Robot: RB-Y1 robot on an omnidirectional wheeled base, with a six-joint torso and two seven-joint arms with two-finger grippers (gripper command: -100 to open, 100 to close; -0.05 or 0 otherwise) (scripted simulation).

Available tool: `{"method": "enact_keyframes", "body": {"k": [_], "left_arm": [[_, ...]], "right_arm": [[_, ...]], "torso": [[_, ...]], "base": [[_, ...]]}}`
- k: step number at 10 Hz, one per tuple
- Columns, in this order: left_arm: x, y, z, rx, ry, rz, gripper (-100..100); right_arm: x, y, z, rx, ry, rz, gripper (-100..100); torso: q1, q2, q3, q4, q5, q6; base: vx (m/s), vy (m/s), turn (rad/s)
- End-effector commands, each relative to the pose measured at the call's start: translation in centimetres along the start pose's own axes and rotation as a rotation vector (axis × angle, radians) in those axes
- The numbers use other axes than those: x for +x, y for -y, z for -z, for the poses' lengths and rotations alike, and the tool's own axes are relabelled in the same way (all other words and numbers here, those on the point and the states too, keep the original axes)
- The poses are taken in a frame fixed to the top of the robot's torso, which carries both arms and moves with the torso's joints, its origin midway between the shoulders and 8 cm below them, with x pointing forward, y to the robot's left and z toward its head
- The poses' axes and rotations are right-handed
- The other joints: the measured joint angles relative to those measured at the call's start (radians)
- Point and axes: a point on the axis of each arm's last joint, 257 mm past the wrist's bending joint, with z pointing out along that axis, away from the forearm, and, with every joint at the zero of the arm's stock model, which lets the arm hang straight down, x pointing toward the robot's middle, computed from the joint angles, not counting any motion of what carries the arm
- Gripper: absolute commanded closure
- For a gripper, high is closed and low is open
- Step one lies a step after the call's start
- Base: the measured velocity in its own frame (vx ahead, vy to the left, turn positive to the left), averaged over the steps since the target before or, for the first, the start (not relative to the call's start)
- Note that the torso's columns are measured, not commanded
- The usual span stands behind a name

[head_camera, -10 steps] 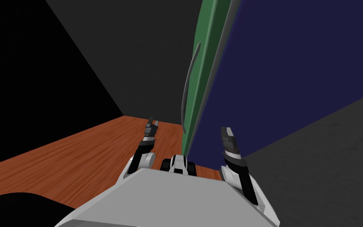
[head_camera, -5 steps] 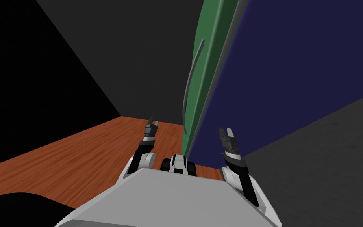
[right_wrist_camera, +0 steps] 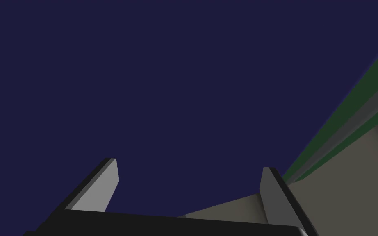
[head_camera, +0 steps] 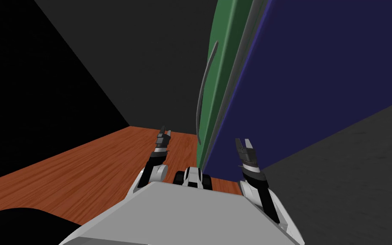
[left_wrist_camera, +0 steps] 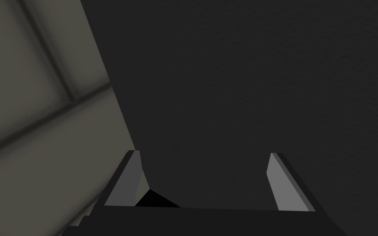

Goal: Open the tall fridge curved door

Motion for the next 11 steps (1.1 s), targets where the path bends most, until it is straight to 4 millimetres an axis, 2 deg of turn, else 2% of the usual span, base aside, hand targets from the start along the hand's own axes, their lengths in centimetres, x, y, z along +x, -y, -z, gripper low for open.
{"method": "enact_keyframes", "body": {"k": [1,4,5,7,11], "left_arm": [[0.0,0.0,0.0,0.0,0.0,0.0,0],[0.0,0.0,0.0,0.0,0.0,0.0,0],[0.0,0.0,0.0,0.0,0.0,0.0,0],[-0.01,0.0,0.0,0.0,0.0,0.0,0],[0.0,0.0,0.0,0.0,0.0,0.0,0]], "right_arm": [[0.64,0.26,0.2,0.005,-0.02,0.032,-100],[0.64,0.26,0.2,0.005,-0.02,0.032,-100],[0.96,0.49,0.45,0.004,-0.034,0.087,-100],[0.96,0.49,0.45,0.004,-0.034,0.087,-100],[0.96,0.49,0.45,0.004,-0.034,0.087,-100]], "torso": [[-0.001,0.001,0.0,0.001,0.001,-0.003],[-0.004,0.002,0.0,0.002,0.001,-0.003],[-0.003,0.001,0.0,0.002,0.001,-0.002],[-0.003,0.002,0.001,0.002,0.0,0.001],[-0.004,0.002,0.001,0.002,0.0,0.0]], "base": [[0.009,0.016,-0.035],[-0.006,-0.008,0.023],[0.026,0.037,-0.105],[0.022,0.032,-0.09],[-0.007,-0.005,0.03]]}}
